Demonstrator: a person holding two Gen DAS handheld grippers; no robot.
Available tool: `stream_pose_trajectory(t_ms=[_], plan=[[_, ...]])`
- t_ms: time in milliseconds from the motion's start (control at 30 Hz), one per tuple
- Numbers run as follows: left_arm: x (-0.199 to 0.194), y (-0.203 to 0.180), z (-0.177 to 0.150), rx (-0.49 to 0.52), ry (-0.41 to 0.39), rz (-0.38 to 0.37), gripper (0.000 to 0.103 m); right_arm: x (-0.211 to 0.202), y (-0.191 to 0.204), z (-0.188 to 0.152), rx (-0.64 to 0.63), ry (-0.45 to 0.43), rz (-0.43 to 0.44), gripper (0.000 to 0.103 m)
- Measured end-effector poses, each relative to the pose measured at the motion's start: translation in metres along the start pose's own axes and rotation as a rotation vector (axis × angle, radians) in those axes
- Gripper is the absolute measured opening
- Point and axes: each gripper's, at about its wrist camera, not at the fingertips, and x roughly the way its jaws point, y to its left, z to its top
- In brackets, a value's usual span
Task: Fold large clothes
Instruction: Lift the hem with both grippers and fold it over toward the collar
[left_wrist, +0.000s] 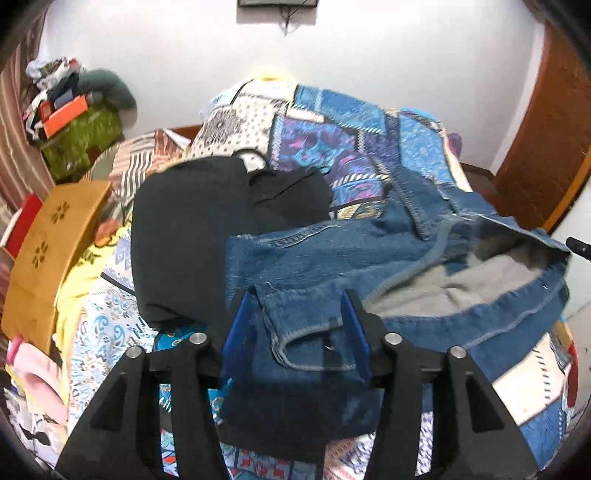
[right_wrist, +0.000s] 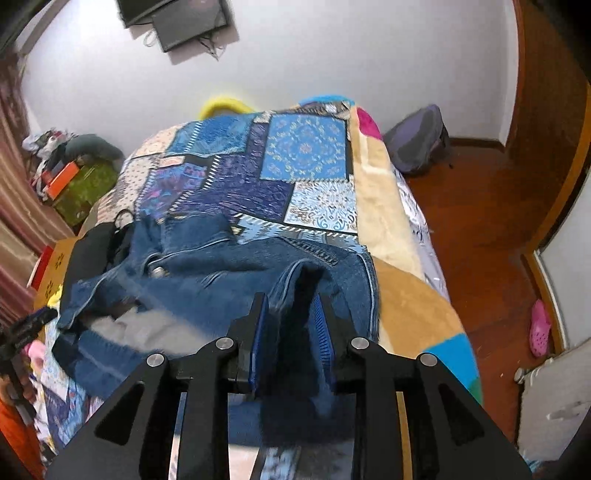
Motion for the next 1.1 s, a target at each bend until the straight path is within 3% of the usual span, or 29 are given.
stream_pose_trajectory(t_ms=[67, 200, 367, 600, 633, 667, 767, 967, 1100], plan=[[-0.011, -0.007, -0.003, 0.023, -0.014, -0.006, 0.054, -0.01, 0.007, -0.005, -0.034, -0.01, 0.001, 0.024], [-0.019, -0.02, -0.013, 0.06, 0.003, -0.03, 0.058, -0.027, 0.027, -0.021, -0.122, -0.019, 0.012, 0.039], [-0.003, -0.04, -0.035, 0.114, 0.076, -0.044, 0.058, -0.019, 0.049, -0.04, -0.205, 0.019, 0.026, 0.039], [0.044, -0.061, -0.059, 0.18, 0.175, -0.046, 0.059, 0.025, 0.073, -0.065, -0.297, 0.135, 0.024, 0.039], [0.053, -0.061, -0.058, 0.184, 0.177, -0.042, 0.063, 0.035, 0.076, -0.067, -0.312, 0.156, 0.019, 0.039], [0.059, -0.06, -0.055, 0.178, 0.163, -0.036, 0.067, 0.042, 0.079, -0.068, -0.332, 0.155, 0.003, 0.039], [0.075, -0.056, -0.042, 0.175, 0.157, 0.008, 0.068, 0.053, 0.087, -0.063, -0.385, 0.129, -0.023, 0.04], [0.103, -0.039, 0.008, 0.167, 0.12, 0.106, 0.068, 0.095, 0.089, -0.021, -0.368, 0.196, 0.016, 0.046], [0.106, -0.015, 0.048, 0.064, 0.052, 0.182, 0.068, 0.107, 0.087, 0.017, -0.284, 0.102, -0.037, 0.046]])
